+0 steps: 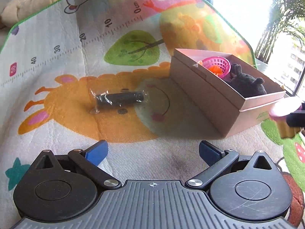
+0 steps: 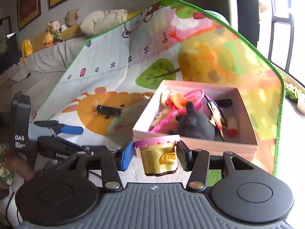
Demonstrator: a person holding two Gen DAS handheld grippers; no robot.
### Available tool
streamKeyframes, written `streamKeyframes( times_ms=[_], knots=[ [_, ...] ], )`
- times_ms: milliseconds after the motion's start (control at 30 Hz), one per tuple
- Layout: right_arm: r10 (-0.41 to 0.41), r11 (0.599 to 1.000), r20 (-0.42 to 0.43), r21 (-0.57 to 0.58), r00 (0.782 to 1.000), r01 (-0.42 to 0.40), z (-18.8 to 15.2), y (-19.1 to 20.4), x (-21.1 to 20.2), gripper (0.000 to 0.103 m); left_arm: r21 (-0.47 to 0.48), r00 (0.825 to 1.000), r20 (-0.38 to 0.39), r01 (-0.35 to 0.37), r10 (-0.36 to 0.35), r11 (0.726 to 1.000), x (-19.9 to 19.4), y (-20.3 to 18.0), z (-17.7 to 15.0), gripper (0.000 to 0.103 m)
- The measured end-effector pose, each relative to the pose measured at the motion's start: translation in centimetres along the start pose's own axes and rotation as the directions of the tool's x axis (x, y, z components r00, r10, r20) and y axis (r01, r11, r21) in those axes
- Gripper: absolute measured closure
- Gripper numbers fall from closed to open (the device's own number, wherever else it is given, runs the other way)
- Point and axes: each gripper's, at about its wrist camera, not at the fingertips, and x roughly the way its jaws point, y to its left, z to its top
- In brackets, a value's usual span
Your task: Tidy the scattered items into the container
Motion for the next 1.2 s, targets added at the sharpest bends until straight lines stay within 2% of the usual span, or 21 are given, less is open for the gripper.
streamKeyframes(
  times_ms=[133,200,300,367,433,533,667,767,833,967,1200],
  knots=[
    [-0.036,0.998,0.016,0.049,0.999,0.035,-3.6,-0.8,-0.9,0.054,-0.025,0.999,0.017,-0.047,0.047,0.999,0.9,0.1,1.8,0.000],
    [-0.044,0.997,0.017,0.060,0.999,0.043,-4.8,-0.9,-1.1,0.054,-0.015,0.994,0.024,-0.106,0.107,0.994,2.1,0.0,3.0,0.000],
    [-0.061,0.997,0.049,0.042,0.997,0.059,-6.1,-0.6,-1.5,0.054,-0.006,0.984,0.043,-0.173,0.173,0.985,3.9,0.0,4.7,0.000],
    [-0.079,0.997,0.075,0.000,0.994,0.080,-6.9,-0.1,-1.8,0.054,0.002,0.984,0.025,-0.179,0.179,0.984,5.2,0.0,5.5,0.000],
    [-0.092,0.995,0.100,-0.026,0.991,0.095,-7.5,0.2,-2.0,0.054,0.019,0.977,0.018,-0.214,0.214,0.977,6.4,-0.2,6.1,0.000],
    [-0.082,0.996,0.107,-0.030,0.991,0.085,-8.3,0.3,-2.1,0.054,0.050,0.969,0.019,-0.248,0.248,0.967,7.2,-0.4,6.4,0.000],
    [-0.075,0.997,0.116,-0.020,0.990,0.078,-8.5,0.1,-2.3,0.054,0.024,0.965,0.007,-0.261,0.261,0.965,7.4,0.3,6.4,0.000],
    [-0.071,0.997,0.115,-0.025,0.991,0.074,-8.6,0.2,-2.2,0.054,0.061,0.960,0.018,-0.280,0.279,0.958,7.3,0.6,6.0,0.000],
    [-0.067,0.997,0.115,-0.037,0.991,0.072,-8.6,0.4,-2.3,0.054,0.081,0.955,-0.003,-0.295,0.296,0.952,7.7,0.8,5.9,0.000],
    [-0.074,0.995,0.110,-0.056,0.991,0.080,-8.6,0.8,-2.2,0.053,0.048,0.956,-0.012,-0.293,0.294,0.955,8.3,1.4,6.5,0.000],
    [-0.078,0.994,0.083,-0.066,0.994,0.083,-8.6,0.9,-1.6,0.034,0.046,0.960,-0.004,-0.279,0.279,0.959,8.9,1.3,6.8,0.001]
  ],
)
